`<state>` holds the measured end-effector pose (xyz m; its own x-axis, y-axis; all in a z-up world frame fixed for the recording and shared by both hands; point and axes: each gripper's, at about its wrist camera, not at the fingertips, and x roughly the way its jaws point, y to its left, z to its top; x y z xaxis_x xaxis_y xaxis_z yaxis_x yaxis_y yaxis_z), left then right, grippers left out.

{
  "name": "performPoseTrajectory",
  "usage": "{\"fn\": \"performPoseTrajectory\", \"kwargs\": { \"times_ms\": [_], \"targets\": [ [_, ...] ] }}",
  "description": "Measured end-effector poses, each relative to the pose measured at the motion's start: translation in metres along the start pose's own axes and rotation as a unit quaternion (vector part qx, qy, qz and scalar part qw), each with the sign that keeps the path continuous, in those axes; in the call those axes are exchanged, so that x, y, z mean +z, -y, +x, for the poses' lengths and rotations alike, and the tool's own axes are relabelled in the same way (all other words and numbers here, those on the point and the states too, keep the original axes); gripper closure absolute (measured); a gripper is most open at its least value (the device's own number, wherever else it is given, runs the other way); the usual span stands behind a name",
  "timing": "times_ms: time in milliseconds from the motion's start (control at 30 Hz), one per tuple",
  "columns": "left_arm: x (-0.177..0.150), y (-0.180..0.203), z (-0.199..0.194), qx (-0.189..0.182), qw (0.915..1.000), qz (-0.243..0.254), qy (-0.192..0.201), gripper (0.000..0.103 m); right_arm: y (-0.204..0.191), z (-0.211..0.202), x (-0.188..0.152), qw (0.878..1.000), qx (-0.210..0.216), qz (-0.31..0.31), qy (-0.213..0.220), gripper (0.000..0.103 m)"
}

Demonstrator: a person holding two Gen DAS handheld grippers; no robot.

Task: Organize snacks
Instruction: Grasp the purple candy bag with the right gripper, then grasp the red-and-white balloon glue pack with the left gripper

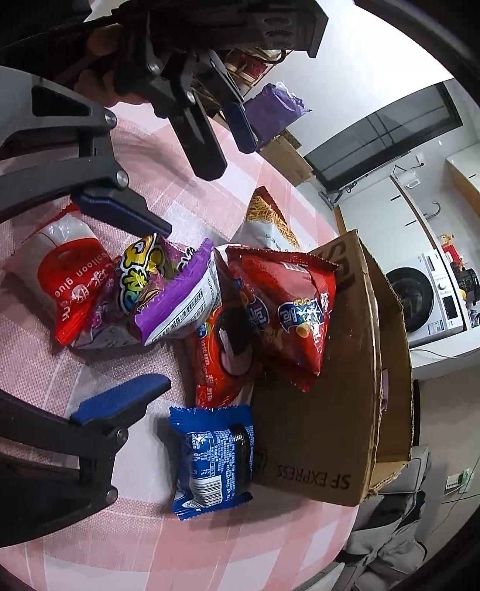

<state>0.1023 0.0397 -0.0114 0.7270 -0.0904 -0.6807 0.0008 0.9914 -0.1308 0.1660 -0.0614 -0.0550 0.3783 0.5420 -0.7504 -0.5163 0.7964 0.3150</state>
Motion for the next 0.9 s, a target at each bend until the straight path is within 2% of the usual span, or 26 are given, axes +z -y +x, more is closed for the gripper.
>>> {"fn": "performPoseTrajectory", "kwargs": {
  "times_ms": [33, 100, 167, 367, 533, 900],
  "targets": [
    [0.000, 0.000, 0.001, 0.000, 1.0000, 0.001, -0.001, 0.001, 0.000, 0.000, 0.000, 1.000, 0.003, 0.000, 0.000, 0.034],
    [0.000, 0.001, 0.002, 0.001, 1.0000, 0.003, -0.001, 0.001, -0.001, -0.004, -0.002, 1.000, 0.010, 0.000, 0.003, 0.051],
    [-0.002, 0.003, 0.002, 0.001, 1.0000, 0.004, -0.001, 0.001, -0.002, -0.005, -0.002, 1.000, 0.012, -0.002, 0.006, 0.055],
    [-0.001, 0.008, -0.001, -0.003, 0.9999, 0.012, 0.001, 0.001, -0.004, -0.024, 0.004, 0.999, 0.014, -0.009, 0.034, 0.057],
    [-0.004, 0.022, -0.007, -0.010, 0.9992, 0.038, 0.001, 0.001, 0.008, -0.045, 0.010, 0.998, -0.003, -0.004, 0.056, 0.057],
    [-0.030, 0.071, 0.010, -0.046, 0.9935, 0.092, -0.049, 0.001, 0.029, -0.071, 0.013, 0.997, -0.027, 0.016, 0.072, 0.057]
  ]
}}
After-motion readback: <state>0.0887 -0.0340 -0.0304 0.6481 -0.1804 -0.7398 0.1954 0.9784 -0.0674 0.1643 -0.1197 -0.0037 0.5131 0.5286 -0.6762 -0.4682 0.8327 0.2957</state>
